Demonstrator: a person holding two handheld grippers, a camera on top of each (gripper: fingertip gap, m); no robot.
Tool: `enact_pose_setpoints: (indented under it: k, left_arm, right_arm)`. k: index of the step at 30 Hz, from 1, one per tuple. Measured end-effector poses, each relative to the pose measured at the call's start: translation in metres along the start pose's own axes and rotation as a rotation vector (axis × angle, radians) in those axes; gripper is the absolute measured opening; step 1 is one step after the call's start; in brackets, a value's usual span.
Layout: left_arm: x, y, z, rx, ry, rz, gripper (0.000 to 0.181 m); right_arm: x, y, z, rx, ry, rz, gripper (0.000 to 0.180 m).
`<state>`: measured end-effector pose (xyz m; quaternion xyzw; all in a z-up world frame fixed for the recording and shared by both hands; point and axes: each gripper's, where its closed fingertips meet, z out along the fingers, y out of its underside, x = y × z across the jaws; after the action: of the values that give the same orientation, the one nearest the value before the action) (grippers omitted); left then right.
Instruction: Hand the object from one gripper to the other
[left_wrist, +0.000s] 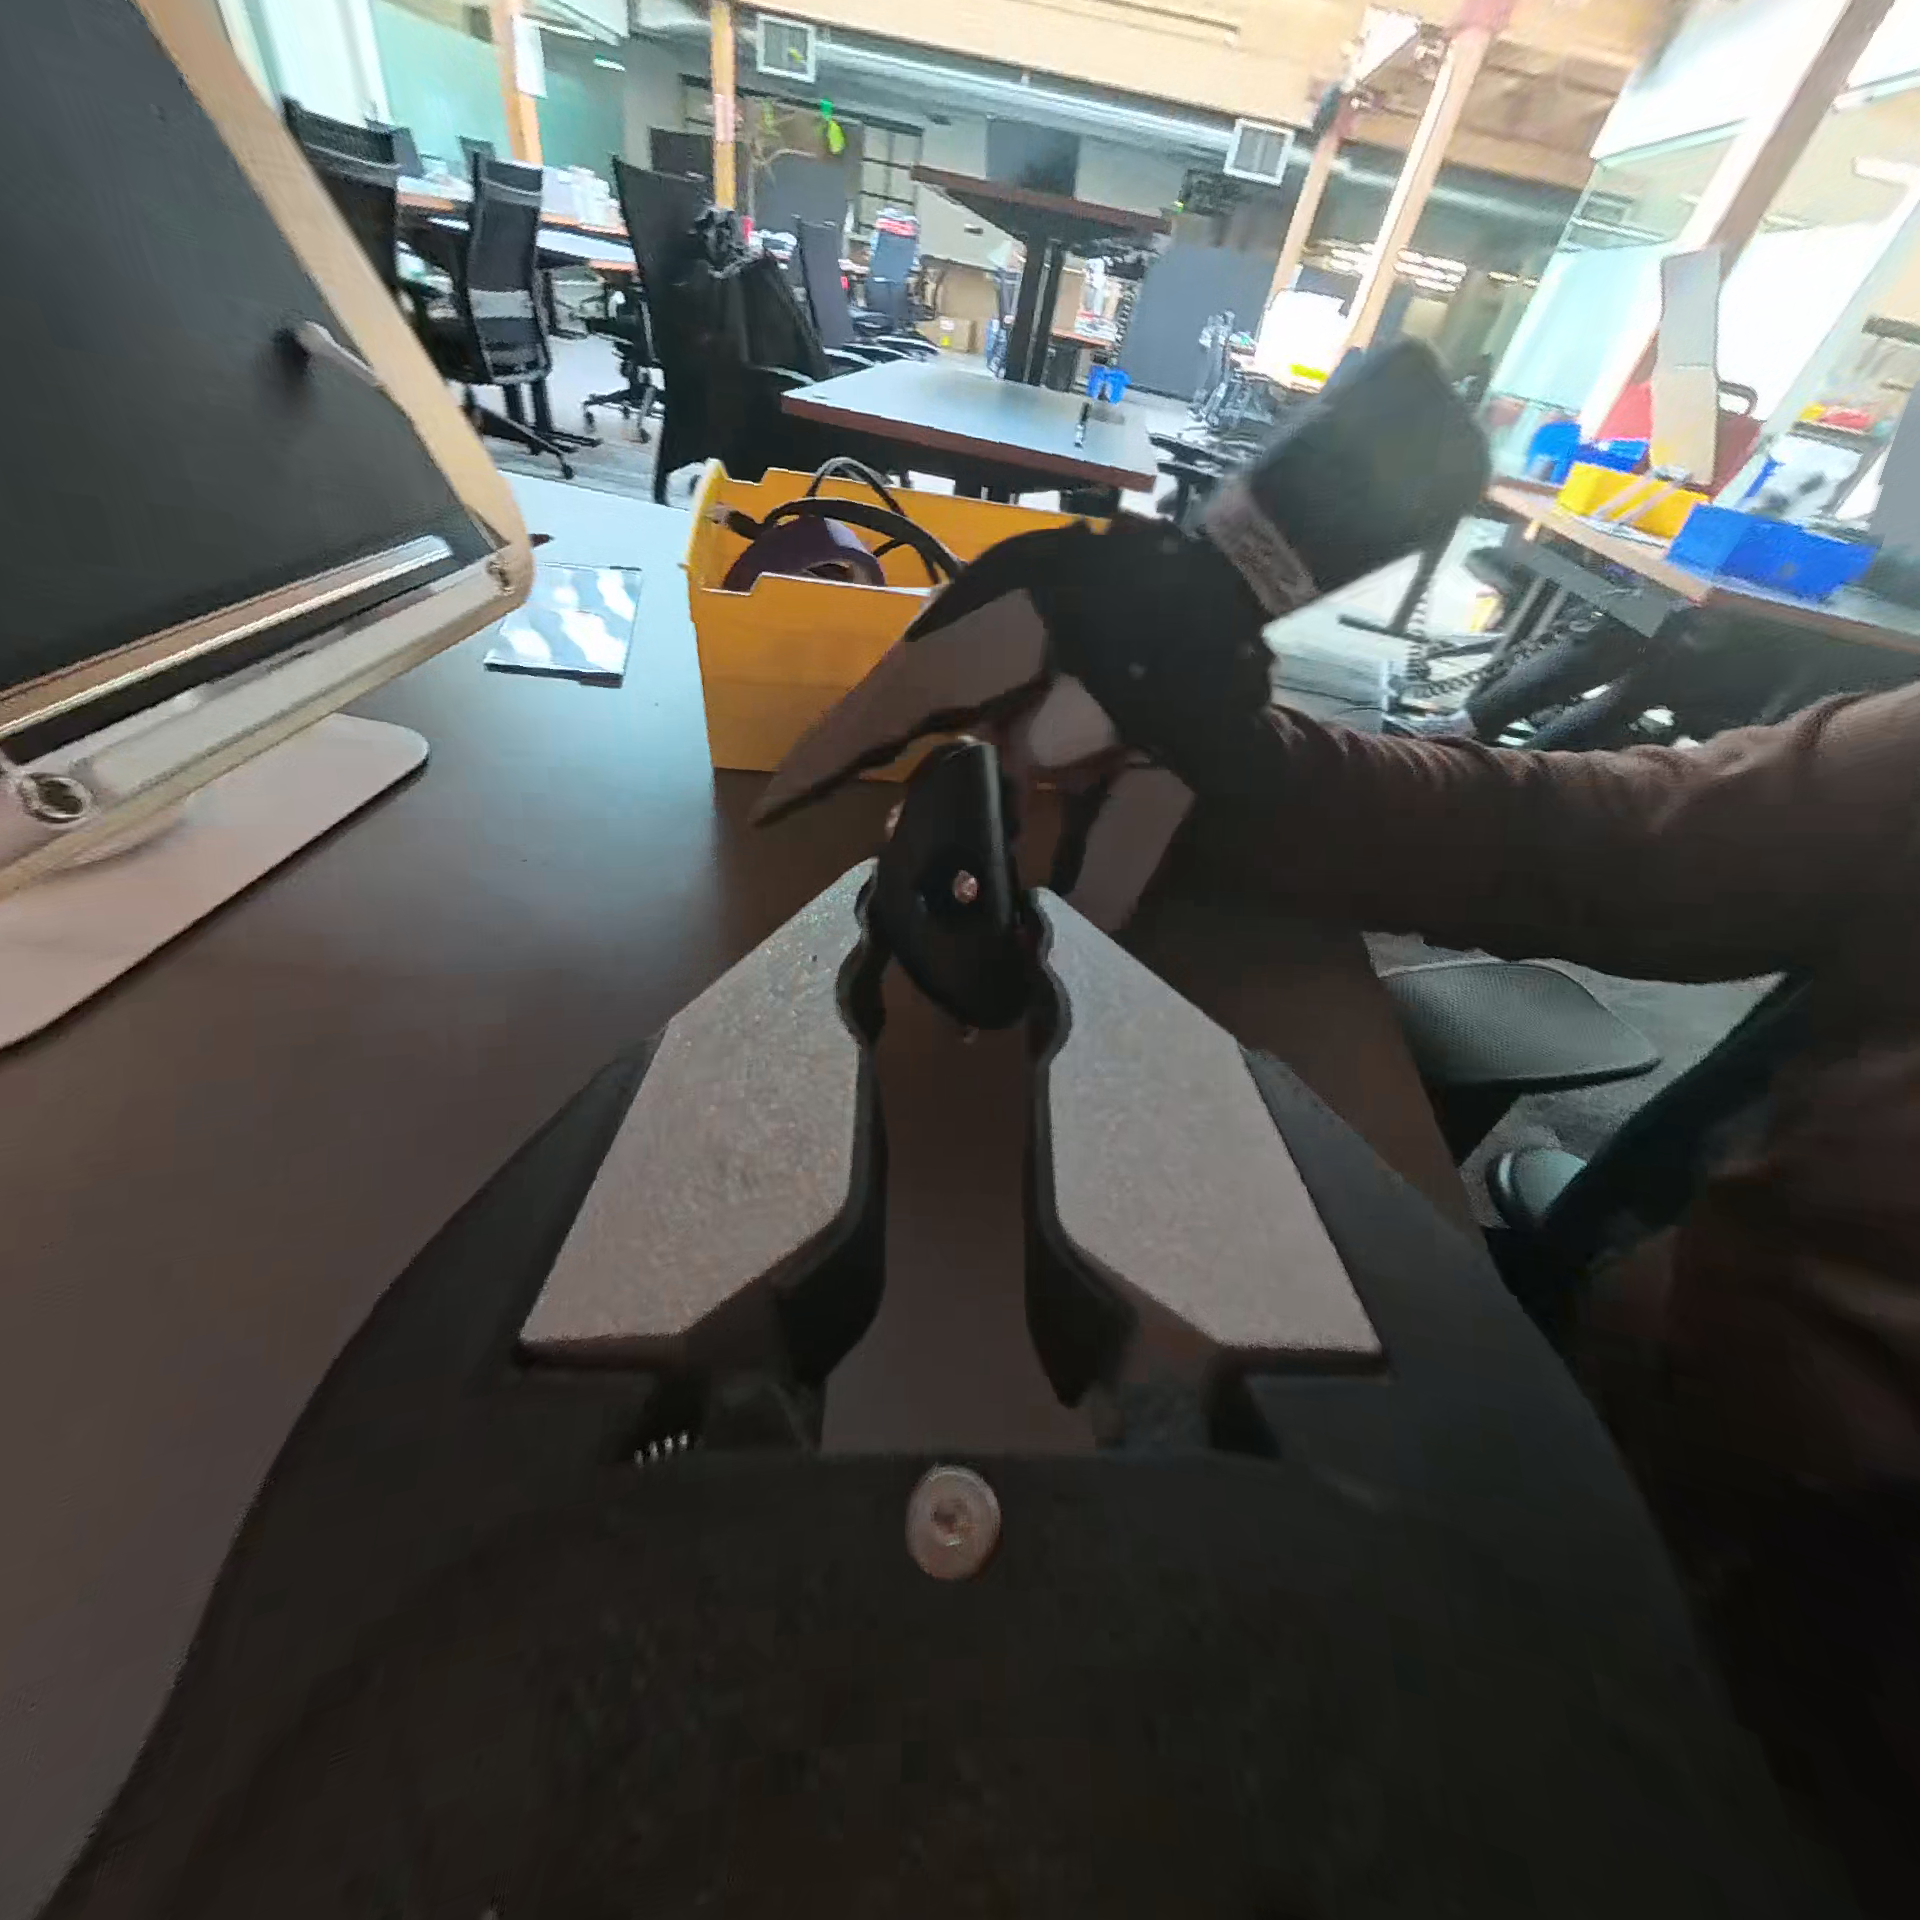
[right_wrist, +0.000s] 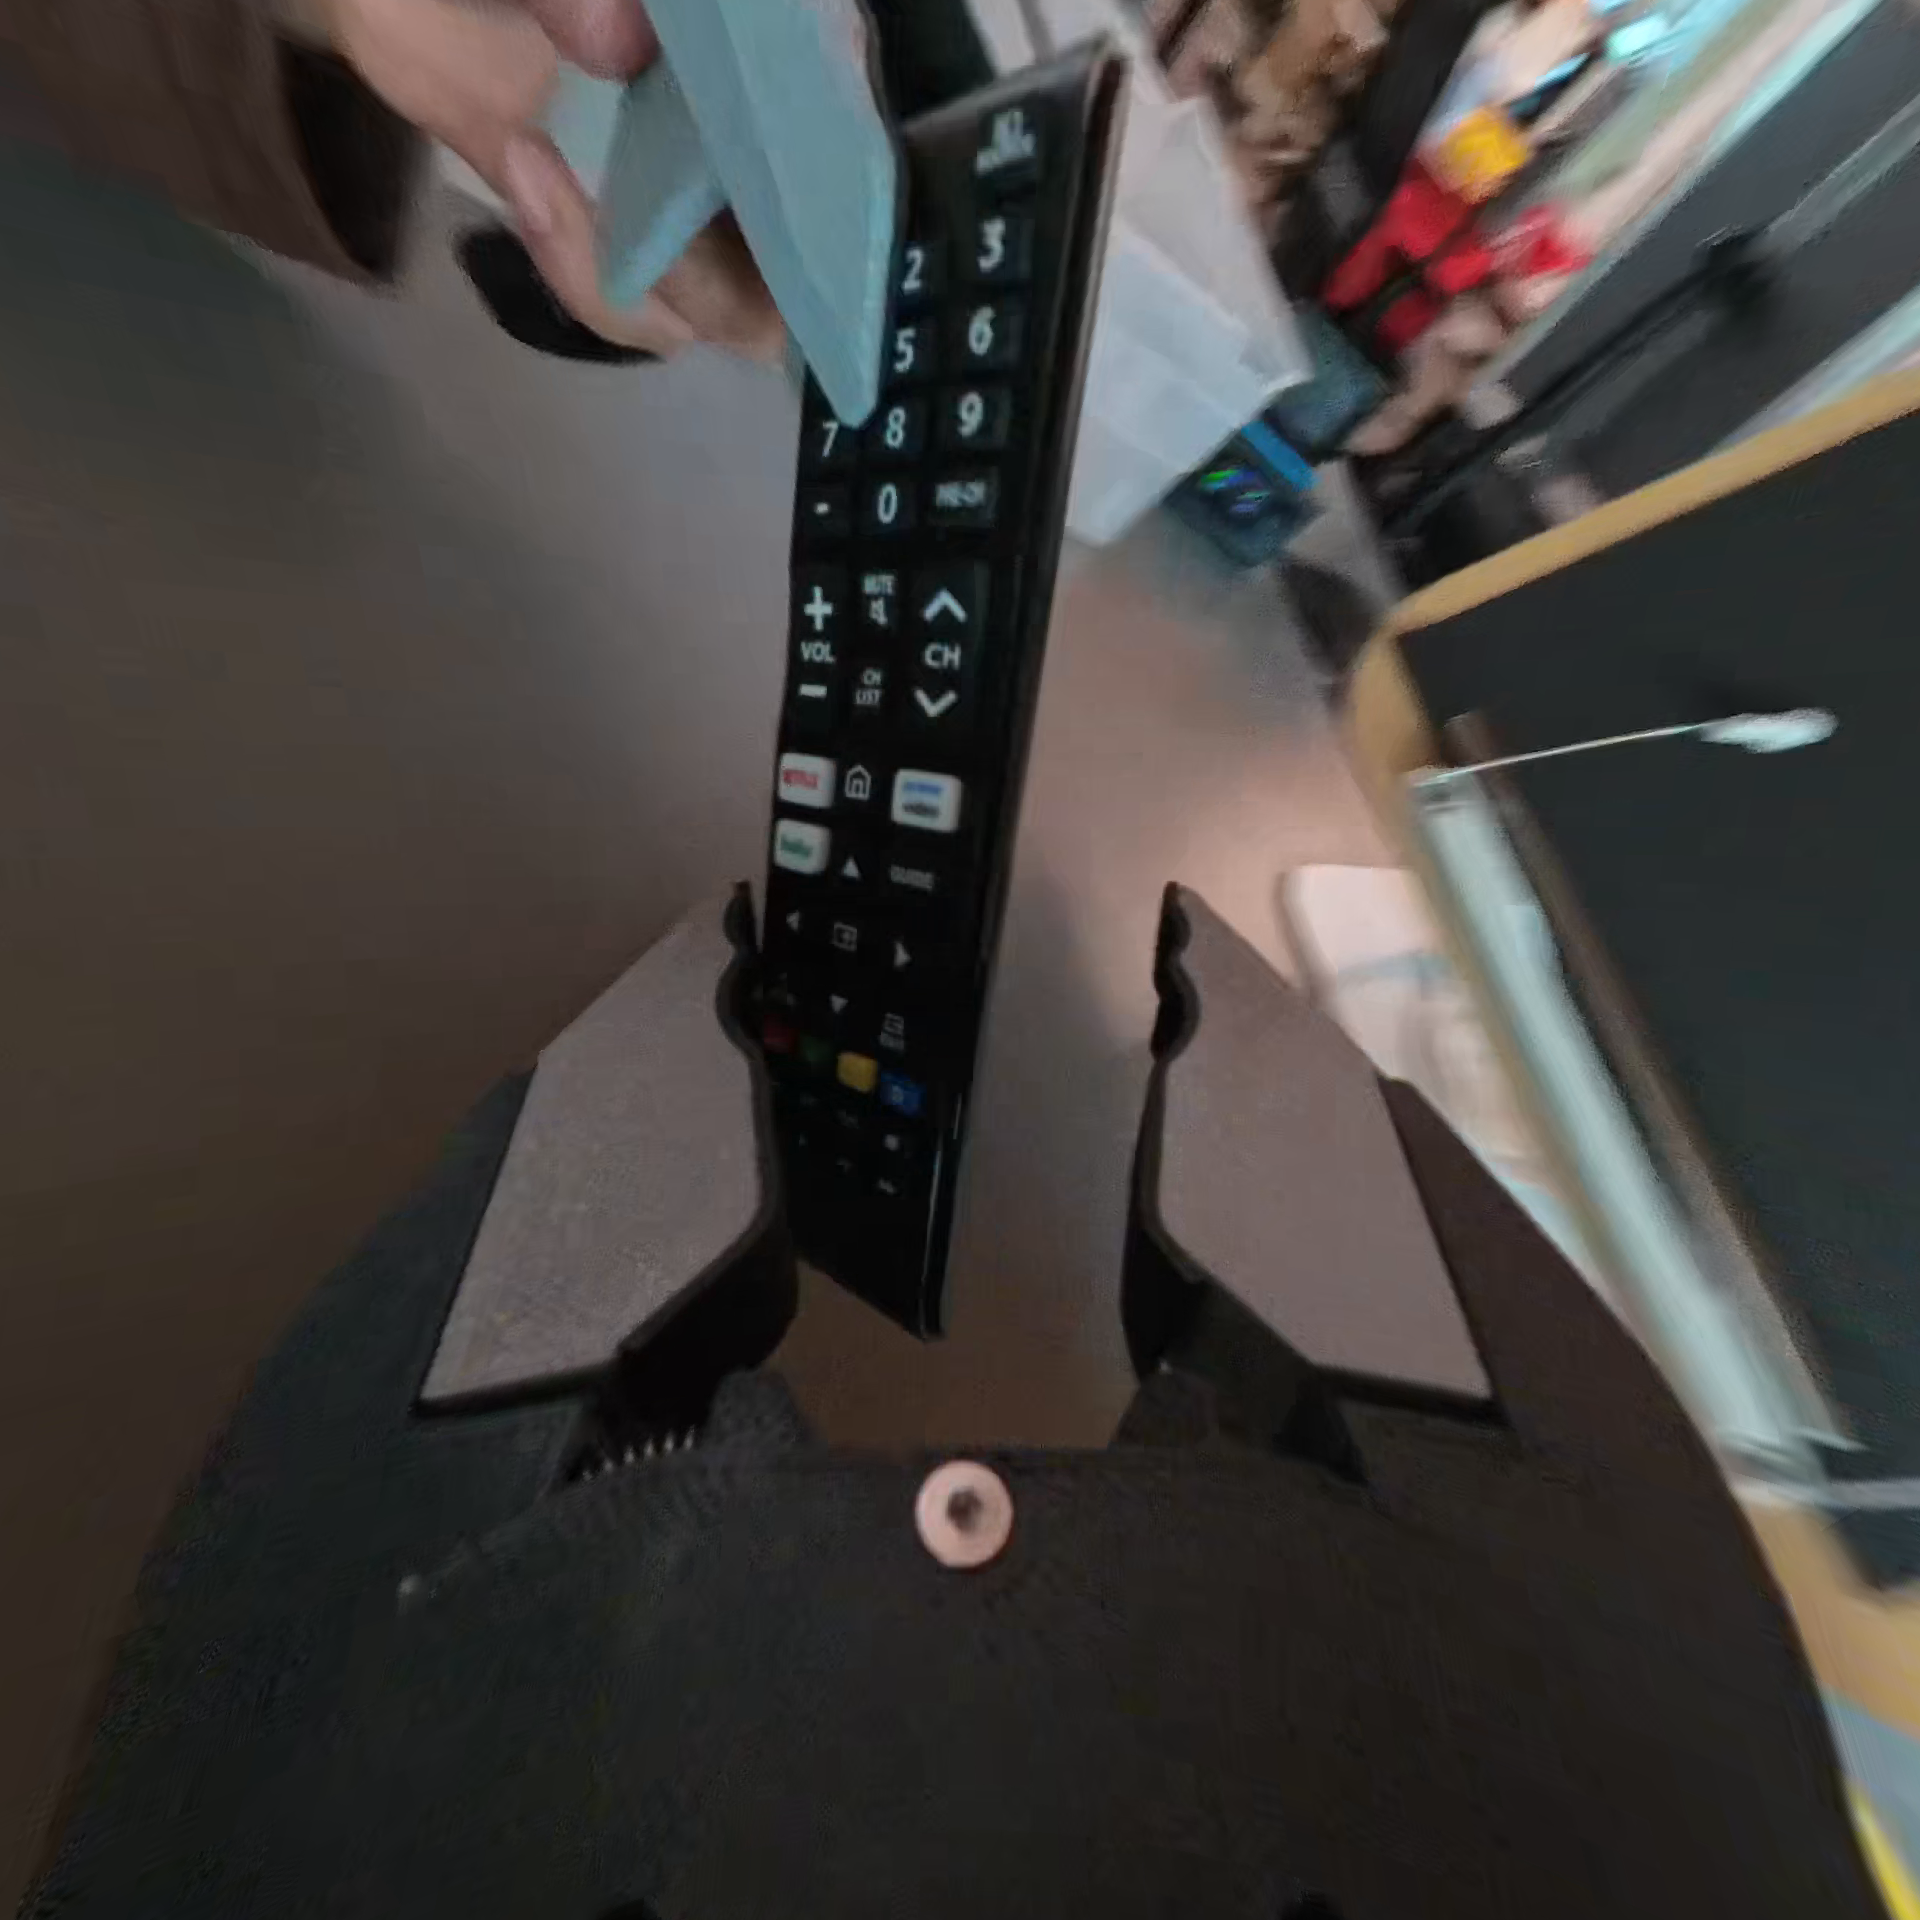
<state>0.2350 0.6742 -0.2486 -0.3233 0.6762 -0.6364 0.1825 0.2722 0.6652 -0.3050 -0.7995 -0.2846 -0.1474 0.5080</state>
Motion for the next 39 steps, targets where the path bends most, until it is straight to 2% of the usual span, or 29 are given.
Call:
enact_pose_setpoints:
  k: [1,3,4,5,6,8,10,11,16,20,25,28,30,32,34,37,39]
  left_arm:
    - [0.004,0.001,0.002,-0.008,0.019,0.008,0.022]
    - [0.012,0.005,0.005,-0.029,0.049,0.075,0.022]
    - [0.017,0.006,0.005,-0.032,0.059,0.124,0.022]
    - [0.020,0.006,0.006,-0.035,0.058,0.170,0.021]
    - [0.022,0.008,0.005,-0.049,0.054,0.213,0.021]
    - [0.010,0.014,0.002,-0.103,-0.047,0.282,0.023]
    - [-0.011,0.018,-0.002,-0.143,-0.199,0.332,0.033]
    - [-0.017,0.020,-0.004,-0.171,-0.258,0.390,0.045]
    - [-0.037,0.015,-0.010,-0.300,-0.577,0.853,0.064]
    - [-0.044,0.008,-0.001,-0.385,-0.759,1.190,0.062]
    - [-0.043,0.020,0.023,-0.492,-0.784,1.384,0.060]
    - [-0.037,0.019,0.030,-0.489,-0.793,1.484,0.038]
    - [-0.041,0.025,0.030,-0.516,-0.768,1.411,0.035]
    - [-0.045,0.027,0.029,-0.457,-0.733,1.224,0.024]
    - [-0.053,0.030,0.027,-0.405,-0.695,0.972,0.023]
    - [-0.063,0.032,0.022,-0.331,-0.650,0.667,0.023]
    - [-0.063,0.040,0.025,-0.303,-0.574,0.455,0.023]
  right_arm:
    - [-0.010,0.002,0.000,0.013,-0.104,0.073,0.068]
    - [-0.021,0.008,0.002,0.007,-0.226,0.180,0.074]
    - [-0.034,0.010,-0.001,0.002,-0.336,0.212,0.056]
    - [-0.049,0.008,-0.005,0.001,-0.458,0.241,0.025]
    - [-0.054,0.008,-0.006,-0.014,-0.505,0.282,0.024]
    - [-0.049,0.014,-0.003,-0.058,-0.473,0.295,0.023]
    - [-0.045,0.022,-0.003,-0.105,-0.470,0.351,0.023]
    - [-0.045,0.022,-0.005,-0.112,-0.508,0.420,0.023]
    - [-0.035,0.023,-0.014,-0.102,-0.641,0.767,0.022]
    - [-0.039,0.008,-0.028,-0.038,-0.850,1.008,0.022]
    - [-0.055,-0.008,-0.033,-0.024,-1.002,1.081,0.022]
    - [-0.073,-0.016,-0.037,-0.048,-1.118,1.081,0.023]
    - [-0.072,-0.020,-0.039,-0.026,-1.134,1.065,0.026]
    - [-0.048,-0.031,-0.042,0.089,-1.073,1.083,0.048]
    - [-0.014,-0.041,-0.049,0.249,-0.947,1.061,0.071]
    - [0.037,-0.047,-0.065,0.463,-0.649,0.933,0.074]
    - [0.049,-0.047,-0.073,0.508,-0.540,0.847,0.072]
